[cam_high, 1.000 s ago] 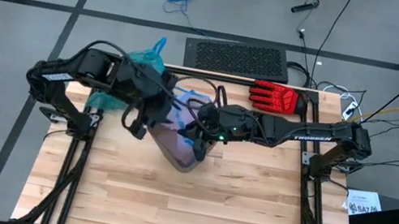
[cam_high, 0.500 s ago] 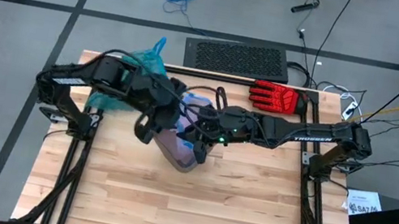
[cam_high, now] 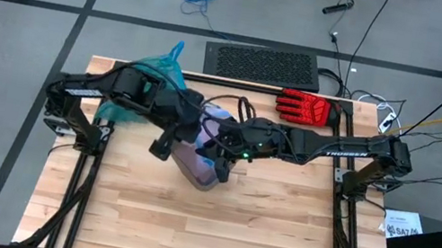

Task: Place trash/remove bag and relplace
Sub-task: Insert a new pink trash bag into the black trash bin

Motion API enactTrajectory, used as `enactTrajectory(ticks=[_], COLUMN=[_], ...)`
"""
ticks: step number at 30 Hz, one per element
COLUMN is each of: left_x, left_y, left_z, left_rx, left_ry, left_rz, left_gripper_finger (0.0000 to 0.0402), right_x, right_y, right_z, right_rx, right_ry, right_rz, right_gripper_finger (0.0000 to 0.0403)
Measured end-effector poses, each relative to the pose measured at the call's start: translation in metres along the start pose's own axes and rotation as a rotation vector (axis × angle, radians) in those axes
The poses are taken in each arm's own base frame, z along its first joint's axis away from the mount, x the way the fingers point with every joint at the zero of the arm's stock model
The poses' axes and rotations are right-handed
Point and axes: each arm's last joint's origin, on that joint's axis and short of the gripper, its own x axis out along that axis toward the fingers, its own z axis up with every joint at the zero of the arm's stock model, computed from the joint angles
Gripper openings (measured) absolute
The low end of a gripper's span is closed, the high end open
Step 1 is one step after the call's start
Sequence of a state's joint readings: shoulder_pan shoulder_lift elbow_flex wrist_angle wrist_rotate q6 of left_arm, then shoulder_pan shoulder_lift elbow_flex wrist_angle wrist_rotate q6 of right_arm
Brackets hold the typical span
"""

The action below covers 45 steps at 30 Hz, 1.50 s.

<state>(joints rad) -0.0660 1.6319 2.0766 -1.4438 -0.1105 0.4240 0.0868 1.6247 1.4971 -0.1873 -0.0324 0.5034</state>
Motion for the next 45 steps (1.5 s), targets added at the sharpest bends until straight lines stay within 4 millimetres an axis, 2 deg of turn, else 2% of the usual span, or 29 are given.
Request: enactTrajectory(ticks=[6, 13, 17, 22, 25, 28, 31, 34, 35, 40, 45], left_x=[-0.018, -0.043, -0.053, -0.061, -0.064, -0.070, -0.077, -0.085, -0.087, -0.096, -0.097], left_y=[0.001, 0.005, 0.006, 0.006, 0.005, 0.005, 0.003, 0.001, 0.001, -0.002, -0.003], left_z=[-0.012, -0.029, -0.038, -0.046, -0.049, -0.053, -0.058, -0.063, -0.064, -0.069, -0.069], left_rx=[-0.080, -0.170, -0.184, -0.195, -0.195, -0.198, -0.219, -0.260, -0.277, -0.366, -0.442], left_ry=[0.011, -0.017, -0.003, 0.003, 0.024, 0.027, 0.009, -0.015, -0.023, -0.066, -0.085], left_rz=[0.051, 0.102, 0.135, 0.154, 0.172, 0.202, 0.215, 0.227, 0.230, 0.212, 0.181], left_gripper_finger=[0.0002, 0.0001, 0.0001, 0.0000, 0.0000, 0.0000, 0.0000, 0.0000, 0.0000, 0.0000, 0.0000], right_x=[-0.016, -0.023, -0.013, 0.006, 0.018, 0.026, 0.028, 0.023, 0.019, -0.005, -0.033], right_y=[0.007, 0.007, 0.001, -0.006, -0.014, -0.019, -0.018, -0.013, -0.011, 0.000, 0.008], right_z=[0.006, -0.010, -0.022, -0.032, -0.043, -0.049, -0.052, -0.051, -0.048, -0.032, -0.016], right_rx=[-0.070, -0.175, -0.177, -0.171, -0.123, -0.103, -0.103, -0.107, -0.107, -0.095, -0.124], right_ry=[-0.014, 0.106, 0.176, 0.210, 0.265, 0.291, 0.298, 0.294, 0.286, 0.224, 0.172], right_rz=[0.007, -0.126, -0.191, -0.209, -0.244, -0.260, -0.260, -0.248, -0.242, -0.208, -0.184], right_gripper_finger=[0.0075, 0.0178, 0.0217, 0.0233, 0.0226, 0.0197, 0.0127, 0.0028, 0.0017, 0.0003, 0.0001])
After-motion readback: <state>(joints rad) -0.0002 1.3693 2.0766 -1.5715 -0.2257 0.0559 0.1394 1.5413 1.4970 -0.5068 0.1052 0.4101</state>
